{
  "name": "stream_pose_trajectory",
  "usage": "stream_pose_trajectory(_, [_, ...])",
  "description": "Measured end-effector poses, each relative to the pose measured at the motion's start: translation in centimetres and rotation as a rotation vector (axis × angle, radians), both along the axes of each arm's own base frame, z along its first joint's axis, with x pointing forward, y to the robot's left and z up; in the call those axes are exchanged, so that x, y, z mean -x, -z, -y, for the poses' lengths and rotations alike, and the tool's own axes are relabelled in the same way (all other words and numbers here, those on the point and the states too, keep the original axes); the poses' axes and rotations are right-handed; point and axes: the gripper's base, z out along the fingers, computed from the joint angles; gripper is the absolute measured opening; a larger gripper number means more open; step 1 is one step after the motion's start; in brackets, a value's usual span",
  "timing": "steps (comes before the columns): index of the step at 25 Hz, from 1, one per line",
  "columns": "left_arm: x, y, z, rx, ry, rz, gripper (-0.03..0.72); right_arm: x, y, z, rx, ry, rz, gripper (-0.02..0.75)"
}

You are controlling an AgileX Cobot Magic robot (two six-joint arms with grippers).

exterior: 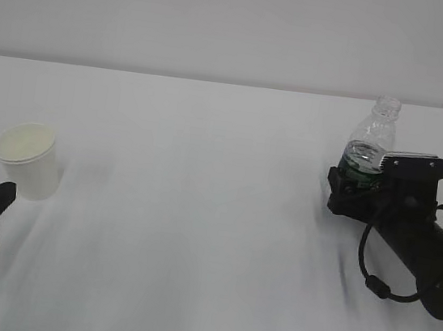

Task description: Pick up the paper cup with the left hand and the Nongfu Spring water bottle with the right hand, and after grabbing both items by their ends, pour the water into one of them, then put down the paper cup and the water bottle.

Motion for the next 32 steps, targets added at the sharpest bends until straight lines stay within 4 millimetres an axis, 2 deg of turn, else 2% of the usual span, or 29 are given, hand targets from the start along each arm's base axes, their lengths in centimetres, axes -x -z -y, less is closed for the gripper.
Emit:
stream_pose_trajectory(6, [0.0,0.0,0.0,0.0,0.0,0.0,0.431,-0.5,0.5,-0.1,-0.015,0.004,-0.002,0.647])
stream_pose_trajectory(29, [0.0,0.0,0.0,0.0,-0.002,0.0,0.431,-1.4,0.0,0.0,-0.03,0.03,0.028,0.627])
stream_pose_trajectory(32, [0.0,0.0,0.0,0.0,-0.002,0.0,0.431,-1.6,-0.1,0.1,-0.033,0.039,0.035,0.605])
